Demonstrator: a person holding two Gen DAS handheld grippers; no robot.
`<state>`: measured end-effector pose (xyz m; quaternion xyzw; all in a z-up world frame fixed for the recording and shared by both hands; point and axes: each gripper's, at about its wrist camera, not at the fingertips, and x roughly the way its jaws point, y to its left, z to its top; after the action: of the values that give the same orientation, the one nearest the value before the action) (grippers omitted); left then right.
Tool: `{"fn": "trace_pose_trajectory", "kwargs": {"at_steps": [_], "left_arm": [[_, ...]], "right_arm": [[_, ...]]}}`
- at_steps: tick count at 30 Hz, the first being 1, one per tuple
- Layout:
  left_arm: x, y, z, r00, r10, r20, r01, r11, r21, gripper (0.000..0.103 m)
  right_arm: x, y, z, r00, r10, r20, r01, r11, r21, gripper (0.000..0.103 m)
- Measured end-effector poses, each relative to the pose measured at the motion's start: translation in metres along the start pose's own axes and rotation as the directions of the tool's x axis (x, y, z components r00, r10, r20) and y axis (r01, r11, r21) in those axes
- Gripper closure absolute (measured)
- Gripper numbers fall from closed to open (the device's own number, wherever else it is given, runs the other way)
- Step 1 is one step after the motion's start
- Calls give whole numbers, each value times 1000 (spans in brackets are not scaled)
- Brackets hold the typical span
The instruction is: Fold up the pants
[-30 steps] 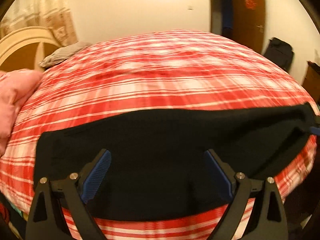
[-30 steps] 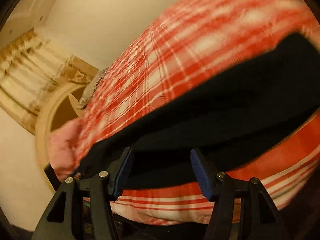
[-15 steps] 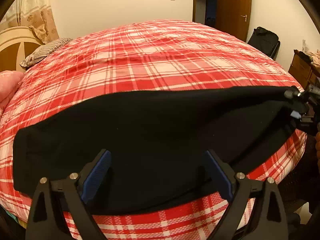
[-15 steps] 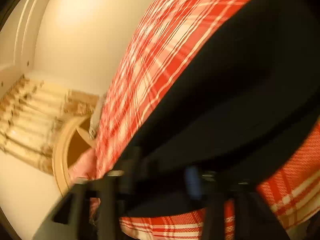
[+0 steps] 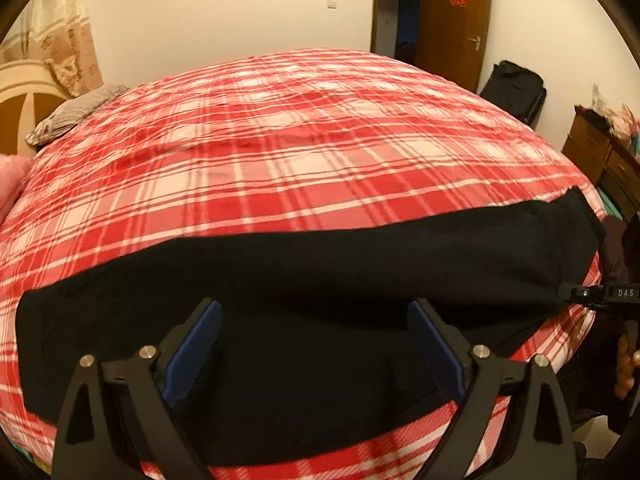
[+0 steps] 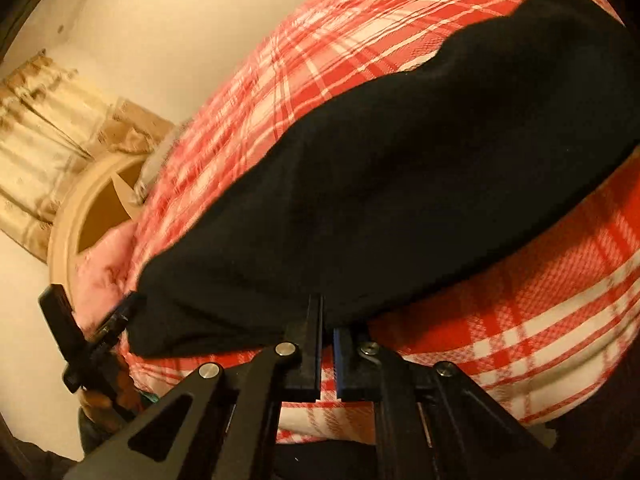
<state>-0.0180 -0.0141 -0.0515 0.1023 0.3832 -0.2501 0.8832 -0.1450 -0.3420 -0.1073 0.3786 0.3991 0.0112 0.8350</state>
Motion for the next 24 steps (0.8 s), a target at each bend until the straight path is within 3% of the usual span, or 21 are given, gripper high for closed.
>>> {"fn": "trace_pose_trajectory", "kwargs": {"at_steps": [3, 5, 7, 10, 12, 14, 17, 21, 24], "left_arm": [[6, -11, -2, 1000, -2, -12, 2, 999, 40, 7], [10, -9, -4, 999, -6, -32, 7, 999, 32, 7], [15, -5, -7, 998, -9, -56, 10, 1000, 15, 7], [17, 4, -15, 997, 2, -82, -2, 1000, 2, 7], [13, 11, -20, 996, 24, -82, -24, 1000, -2, 7], [5, 23, -24, 996, 50, -74, -51, 999, -13, 7], [-11, 50, -32, 992, 109, -58, -113, 992, -57, 7], [-39, 104, -52, 973, 226, -53, -231, 959, -165, 7], [-67, 153, -75, 943, 324, -70, -330, 902, -279, 7]], "right_arm": [[-5, -8, 6, 998, 44, -52, -41, 997, 58, 82], [-22, -7, 8, 997, 31, -65, -30, 999, 22, 61], [-43, -2, 11, 998, -6, -57, 4, 999, -35, 47], [-71, 18, 17, 997, -69, 19, 71, 988, -135, 46], [-74, 45, 15, 999, -18, 41, 29, 963, -269, 46], [-53, 72, 7, 995, 91, -51, -103, 941, -323, 46], [6, 105, -14, 954, 201, -220, -265, 910, -319, 47], [73, 147, -41, 924, 167, -344, -308, 858, -411, 47], [90, 174, -52, 912, 167, -375, -346, 804, -483, 47]]}}
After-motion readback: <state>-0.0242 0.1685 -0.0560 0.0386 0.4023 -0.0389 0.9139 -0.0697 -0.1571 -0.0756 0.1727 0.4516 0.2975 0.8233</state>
